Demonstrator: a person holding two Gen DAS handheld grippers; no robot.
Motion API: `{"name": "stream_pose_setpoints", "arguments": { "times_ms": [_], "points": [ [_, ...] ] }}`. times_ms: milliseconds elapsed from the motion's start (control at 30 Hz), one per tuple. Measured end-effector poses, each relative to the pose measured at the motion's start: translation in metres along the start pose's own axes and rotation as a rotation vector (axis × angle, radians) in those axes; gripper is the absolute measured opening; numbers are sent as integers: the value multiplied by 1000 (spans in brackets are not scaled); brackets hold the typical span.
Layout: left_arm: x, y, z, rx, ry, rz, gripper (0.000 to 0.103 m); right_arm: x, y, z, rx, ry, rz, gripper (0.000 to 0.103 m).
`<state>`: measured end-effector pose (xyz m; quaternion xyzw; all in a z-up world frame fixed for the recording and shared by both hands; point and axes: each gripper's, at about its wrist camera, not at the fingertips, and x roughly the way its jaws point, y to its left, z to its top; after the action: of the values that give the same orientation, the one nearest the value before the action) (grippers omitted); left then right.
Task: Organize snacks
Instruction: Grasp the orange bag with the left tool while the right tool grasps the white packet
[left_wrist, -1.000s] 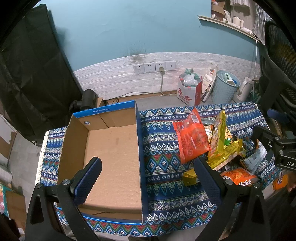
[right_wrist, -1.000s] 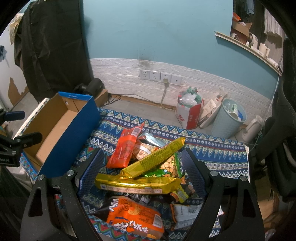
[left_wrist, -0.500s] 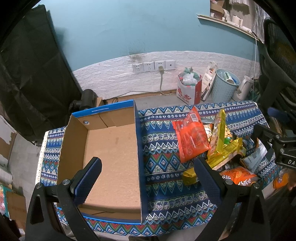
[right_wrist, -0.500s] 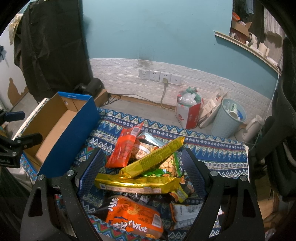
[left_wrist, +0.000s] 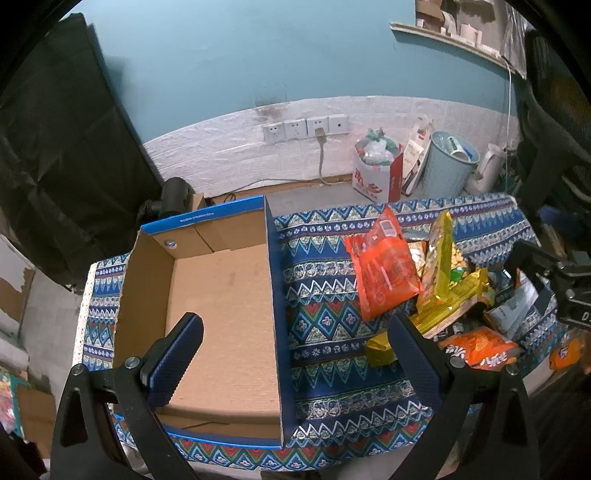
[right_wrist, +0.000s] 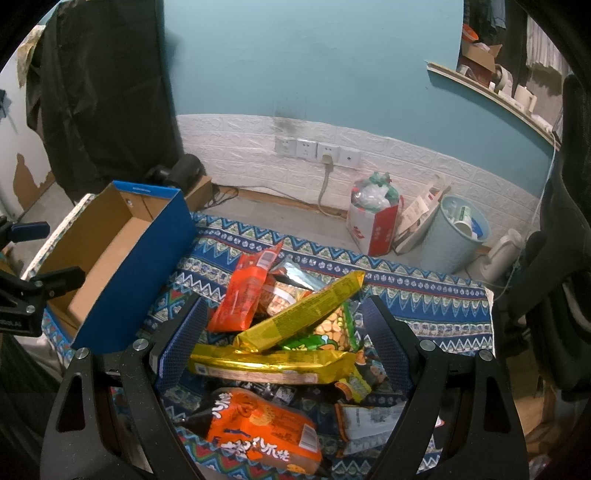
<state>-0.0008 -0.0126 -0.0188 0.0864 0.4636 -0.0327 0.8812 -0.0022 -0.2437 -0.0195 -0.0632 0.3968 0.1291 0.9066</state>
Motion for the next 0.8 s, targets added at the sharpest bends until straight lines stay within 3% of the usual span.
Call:
{"name": "stream_pose_setpoints", "arguments": {
  "times_ms": [233, 467, 800],
  "points": [
    [29, -17, -5, 38, 89, -36, 101, 6, -15, -11, 20, 48, -67, 84],
    [41, -33, -7, 55, 105, -69, 101, 20, -51, -34, 94, 125, -165, 84],
    [77, -58, -13, 86, 194, -82, 101, 41, -127, -91, 384, 314, -241, 84]
  ]
}}
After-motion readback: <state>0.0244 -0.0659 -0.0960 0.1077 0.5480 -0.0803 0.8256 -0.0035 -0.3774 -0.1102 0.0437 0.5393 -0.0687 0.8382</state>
